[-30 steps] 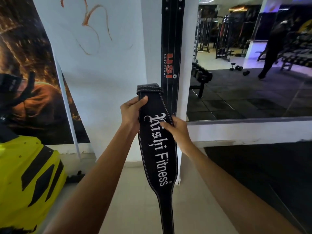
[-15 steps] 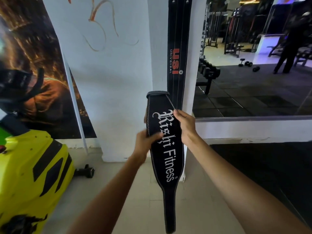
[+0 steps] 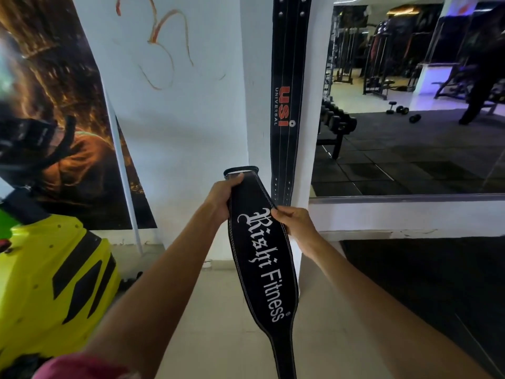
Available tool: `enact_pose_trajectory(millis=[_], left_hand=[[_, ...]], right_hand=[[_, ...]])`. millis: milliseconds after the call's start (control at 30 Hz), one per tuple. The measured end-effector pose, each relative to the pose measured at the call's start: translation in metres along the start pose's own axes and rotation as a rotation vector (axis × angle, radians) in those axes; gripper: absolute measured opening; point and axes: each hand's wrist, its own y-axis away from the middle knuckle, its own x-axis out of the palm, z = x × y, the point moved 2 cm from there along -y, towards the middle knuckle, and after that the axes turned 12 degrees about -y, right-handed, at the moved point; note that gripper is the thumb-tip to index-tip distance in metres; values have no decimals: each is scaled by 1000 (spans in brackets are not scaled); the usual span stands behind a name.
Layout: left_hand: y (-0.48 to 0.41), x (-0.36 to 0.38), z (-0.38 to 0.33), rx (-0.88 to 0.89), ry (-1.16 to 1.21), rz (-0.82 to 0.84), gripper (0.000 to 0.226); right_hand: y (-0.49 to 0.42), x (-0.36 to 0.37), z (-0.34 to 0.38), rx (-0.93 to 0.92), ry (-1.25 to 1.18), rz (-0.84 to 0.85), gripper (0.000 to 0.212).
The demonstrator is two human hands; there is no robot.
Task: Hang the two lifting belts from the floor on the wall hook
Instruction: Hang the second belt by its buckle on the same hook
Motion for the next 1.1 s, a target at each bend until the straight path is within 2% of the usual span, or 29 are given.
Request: enact_pose_trajectory(millis=[67, 133, 200, 267, 367, 467, 567, 600, 700, 733, 800, 867, 933, 1000, 1100], left_hand=[[4, 7, 0, 110, 38, 10, 28], [9, 15, -3, 237, 22, 99, 24], [14, 22, -8, 320, -41, 167, 21], [18, 25, -12, 369, -120, 222, 29], [25, 26, -14, 416, -241, 271, 31], [28, 23, -18, 422, -322, 222, 25], [28, 19, -29, 343, -455, 208, 22], [28, 16, -32, 299, -512, 244, 23], [31, 3, -43, 190, -672, 344, 35], [31, 0, -47, 186, -673, 350, 39], [29, 0, -58, 262, -567, 297, 40], [29, 9, -72, 388, -387, 189, 28], [29, 16, -84, 471, -257, 34, 22], [28, 19, -92, 547, -228, -64, 19], [30, 26, -86, 616, -233, -28, 16]], right_hand=[[0, -3, 12, 76, -2, 55, 41], [-11, -2, 30, 132, -58, 53, 66], [-29, 6, 51, 121, -95, 50, 88], [-44, 17, 72, 101, -110, 51, 98], [-59, 27, 103, 73, -156, 47, 85], [-63, 31, 116, 55, -155, -6, 69], [-65, 33, 107, 1, -122, -87, 41], [-66, 33, 101, -8, -113, -103, 40], [-66, 30, 91, -37, -119, -96, 51], [-65, 28, 91, -38, -118, -84, 53], [-55, 29, 94, -42, -121, -54, 42], [-48, 31, 95, -57, -89, 15, 27], [-42, 38, 98, -75, -55, 83, 24], [-38, 44, 106, -112, -12, 106, 22], [-39, 49, 120, -229, 63, 67, 14]])
